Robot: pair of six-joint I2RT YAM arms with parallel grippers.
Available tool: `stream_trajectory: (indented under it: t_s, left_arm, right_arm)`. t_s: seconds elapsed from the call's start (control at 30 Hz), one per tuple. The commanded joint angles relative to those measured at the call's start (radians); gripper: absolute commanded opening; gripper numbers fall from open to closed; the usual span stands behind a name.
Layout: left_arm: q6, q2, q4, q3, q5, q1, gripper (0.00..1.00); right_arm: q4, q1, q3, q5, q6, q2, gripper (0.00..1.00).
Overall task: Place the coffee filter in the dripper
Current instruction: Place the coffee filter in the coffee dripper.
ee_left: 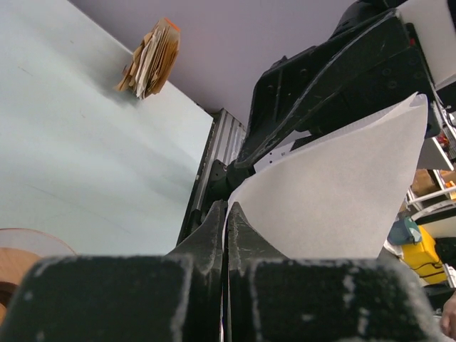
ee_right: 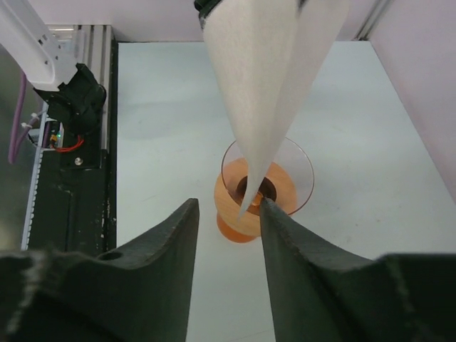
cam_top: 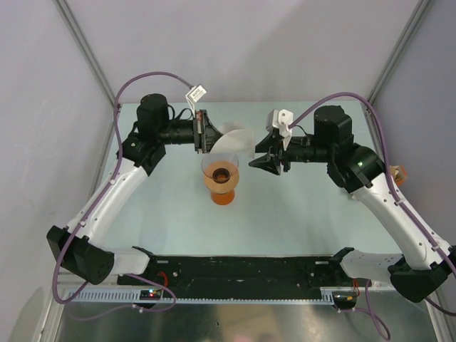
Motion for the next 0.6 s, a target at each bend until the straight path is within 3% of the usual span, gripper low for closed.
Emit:
stream_trajectory:
  t_s: [0.0,0.1,0.23,0.57]
  left_arm:
    - [-0.007,-0.053,0.098,-0.016,0.022,-0.009,0.00]
    - [-0.048,-0.064,0.162,-0.044,0.032,-0.010,0.00]
    - [-0.083,-0.061,0.180,-0.049,0.047,-0.010,0.00]
    - [-0.100,-0.062,0.152,-0.066,0.064,-0.011,0.00]
  right_arm:
    - [0.043,0.017,0.011,0.060,-0.028,0.010,0.41]
    - [0.039,0.024,0.011,0.093,-0.055,0.015,0.29]
    - [0.049,0.024,0.009,0.148,-0.100,0.014,0.04]
    - [0.083,0.001,-0.012,0.119,-0.246,-0.013,0.00]
